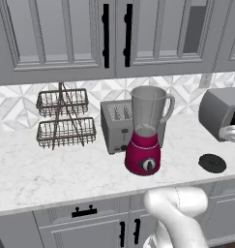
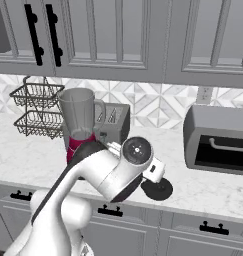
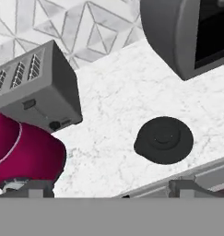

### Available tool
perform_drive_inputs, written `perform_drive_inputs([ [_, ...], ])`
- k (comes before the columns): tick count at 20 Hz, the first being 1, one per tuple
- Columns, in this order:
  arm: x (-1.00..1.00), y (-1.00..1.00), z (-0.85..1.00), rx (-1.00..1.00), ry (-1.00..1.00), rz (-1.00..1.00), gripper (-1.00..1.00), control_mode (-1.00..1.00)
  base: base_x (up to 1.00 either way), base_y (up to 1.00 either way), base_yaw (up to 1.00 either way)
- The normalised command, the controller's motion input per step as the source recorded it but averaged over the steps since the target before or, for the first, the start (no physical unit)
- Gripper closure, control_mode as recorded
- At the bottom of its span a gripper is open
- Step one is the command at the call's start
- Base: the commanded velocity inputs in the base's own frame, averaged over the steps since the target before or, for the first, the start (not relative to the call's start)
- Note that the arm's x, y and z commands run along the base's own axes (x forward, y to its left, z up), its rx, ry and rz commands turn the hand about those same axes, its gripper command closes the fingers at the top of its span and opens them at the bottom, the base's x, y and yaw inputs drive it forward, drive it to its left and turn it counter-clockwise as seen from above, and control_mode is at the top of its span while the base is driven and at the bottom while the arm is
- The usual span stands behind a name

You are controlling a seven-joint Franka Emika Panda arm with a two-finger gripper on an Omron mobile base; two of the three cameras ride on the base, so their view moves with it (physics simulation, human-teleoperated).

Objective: Close the lid blender by securely placing the lid on top.

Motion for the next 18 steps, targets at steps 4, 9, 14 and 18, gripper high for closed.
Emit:
perform_drive_inputs([
  [4,0.29,-0.88,-0.15,0.03,0.42,-0.43,-1.00,-1.00,0.00,0.00,0.00],
  [9,0.28,-0.47,-0.02,0.00,0.28,-0.22,-1.00,-1.00,0.00,0.00,0.00],
  [14,0.00,-0.03,-0.15,0.00,0.10,-0.09,-1.00,-1.00,0.00,0.00,0.00],
  [18,0.00,-0.03,-0.46,0.02,0.10,-0.01,-1.00,-1.00,0.00,0.00,0.00],
])
